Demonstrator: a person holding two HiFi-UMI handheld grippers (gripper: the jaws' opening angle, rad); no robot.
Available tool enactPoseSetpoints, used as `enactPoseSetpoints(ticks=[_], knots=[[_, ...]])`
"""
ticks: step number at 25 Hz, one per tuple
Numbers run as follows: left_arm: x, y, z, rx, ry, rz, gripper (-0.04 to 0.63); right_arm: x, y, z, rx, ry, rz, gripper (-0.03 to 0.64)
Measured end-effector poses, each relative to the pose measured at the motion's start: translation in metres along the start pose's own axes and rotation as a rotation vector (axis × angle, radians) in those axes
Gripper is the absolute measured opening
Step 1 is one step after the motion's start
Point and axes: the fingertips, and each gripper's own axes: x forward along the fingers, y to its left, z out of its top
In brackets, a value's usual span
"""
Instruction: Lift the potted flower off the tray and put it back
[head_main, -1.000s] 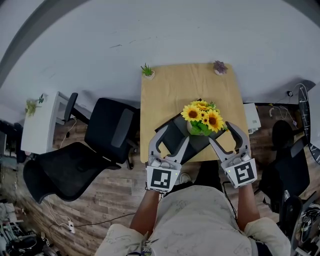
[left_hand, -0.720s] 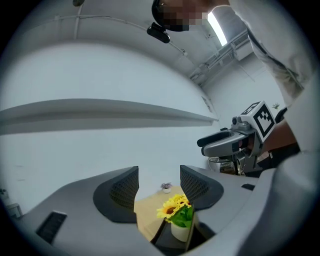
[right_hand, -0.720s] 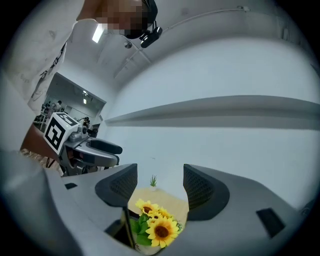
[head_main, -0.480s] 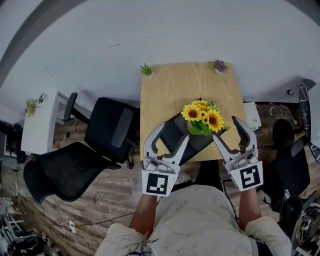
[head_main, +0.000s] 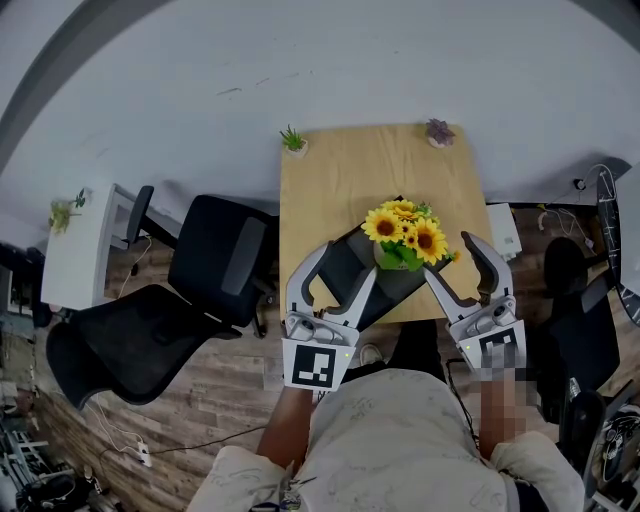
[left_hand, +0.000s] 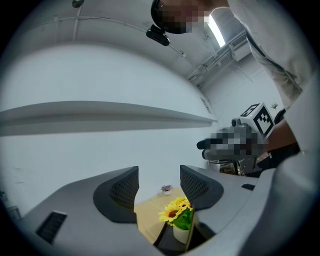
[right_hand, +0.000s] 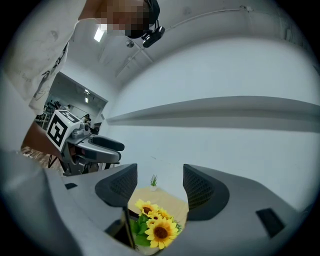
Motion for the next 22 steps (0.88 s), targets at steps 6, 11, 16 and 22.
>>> enactPoseSetpoints(ticks=[6, 11, 16, 22], knots=[[0.0003, 0.0019, 0.002, 0.009, -0.006, 0.004, 0.262, 0.0019, 0.0007, -0.0008, 0.005, 0.004, 0.001, 0.299], [-0.0003, 0.0009, 0.0007, 0.003, -0.006, 0.003, 0.262, 0.0018, 0.0024, -0.0028, 0.007, 0.008, 0.003, 0.299], [-0.0006, -0.0019, -0.0018, -0.008, 0.007, 0.0, 0.261, -0.0002, 0.0022, -0.0043, 0.009, 0.01, -0.001, 0.299], [0.0018, -0.0053, -0.0016, -0.016, 0.009, -0.006, 0.261, -0.002, -0.0008, -0.0068, 0.025, 0.016, -0.009, 0.298]])
